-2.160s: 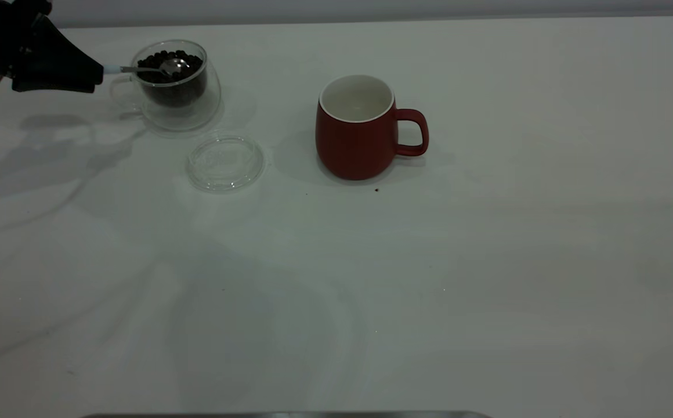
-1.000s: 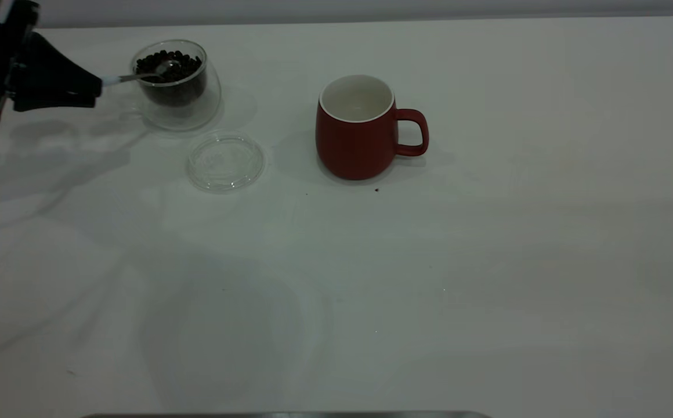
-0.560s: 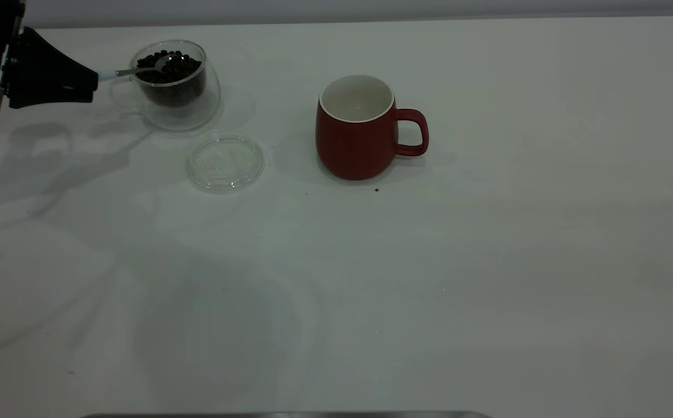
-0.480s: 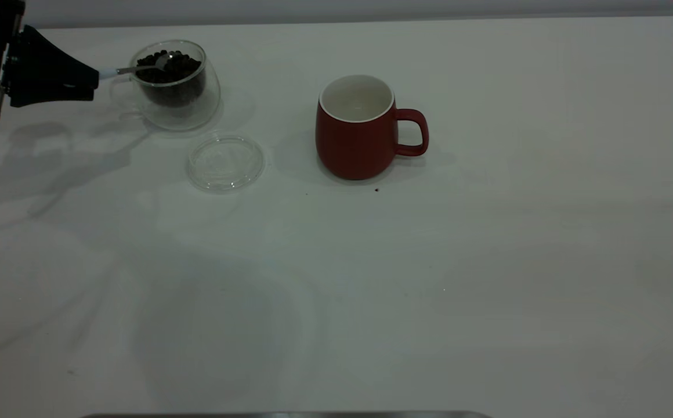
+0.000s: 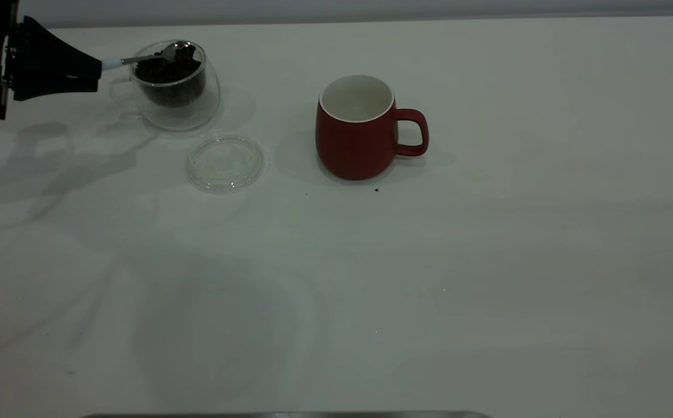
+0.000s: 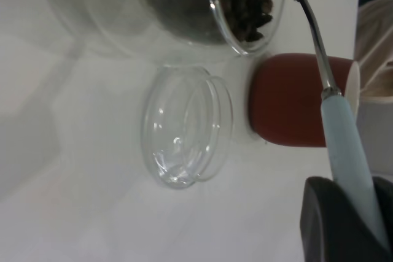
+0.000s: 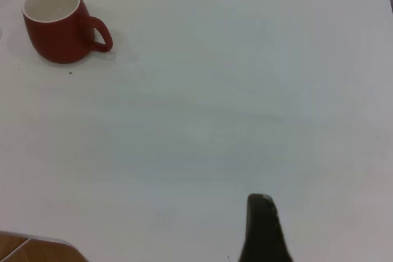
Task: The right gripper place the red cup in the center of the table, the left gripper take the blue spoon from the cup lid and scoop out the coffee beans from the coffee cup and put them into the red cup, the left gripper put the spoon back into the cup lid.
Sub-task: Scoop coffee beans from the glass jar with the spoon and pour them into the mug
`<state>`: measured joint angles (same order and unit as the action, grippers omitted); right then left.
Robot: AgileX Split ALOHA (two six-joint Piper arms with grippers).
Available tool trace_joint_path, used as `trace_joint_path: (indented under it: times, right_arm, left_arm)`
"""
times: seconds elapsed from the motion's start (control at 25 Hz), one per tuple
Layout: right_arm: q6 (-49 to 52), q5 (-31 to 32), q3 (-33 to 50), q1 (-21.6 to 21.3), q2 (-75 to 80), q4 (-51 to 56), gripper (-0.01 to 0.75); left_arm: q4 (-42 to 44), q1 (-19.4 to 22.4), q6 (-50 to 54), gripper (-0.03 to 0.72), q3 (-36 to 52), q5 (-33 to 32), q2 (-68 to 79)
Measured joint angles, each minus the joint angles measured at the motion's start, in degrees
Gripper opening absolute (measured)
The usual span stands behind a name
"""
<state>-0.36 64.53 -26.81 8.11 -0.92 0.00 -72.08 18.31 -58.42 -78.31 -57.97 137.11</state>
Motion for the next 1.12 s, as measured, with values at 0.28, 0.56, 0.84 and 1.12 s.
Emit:
trace_joint_path:
  times: [0.28, 0.56, 0.84, 1.12]
  right_arm:
    - [0.0, 0.0, 0.0, 0.0, 0.0, 0.0, 0.55]
    - [0.0, 0.0, 0.0, 0.0, 0.0, 0.0, 0.55]
    - [0.0, 0.0, 0.0, 0.0, 0.0, 0.0, 0.55]
    - [0.0, 0.0, 0.0, 0.0, 0.0, 0.0, 0.55]
  left_arm:
    - [0.0, 1.5, 0.4, 0.123, 0.0, -1.7, 0.0]
    - [0.0, 3.7, 0.9, 0.123, 0.0, -2.4, 0.0]
    - [-0.5, 4.2, 1.8, 0.123, 0.0, -3.3, 0.0]
    - [-0.5, 4.4, 2.5, 0.123, 0.0, -3.6, 0.0]
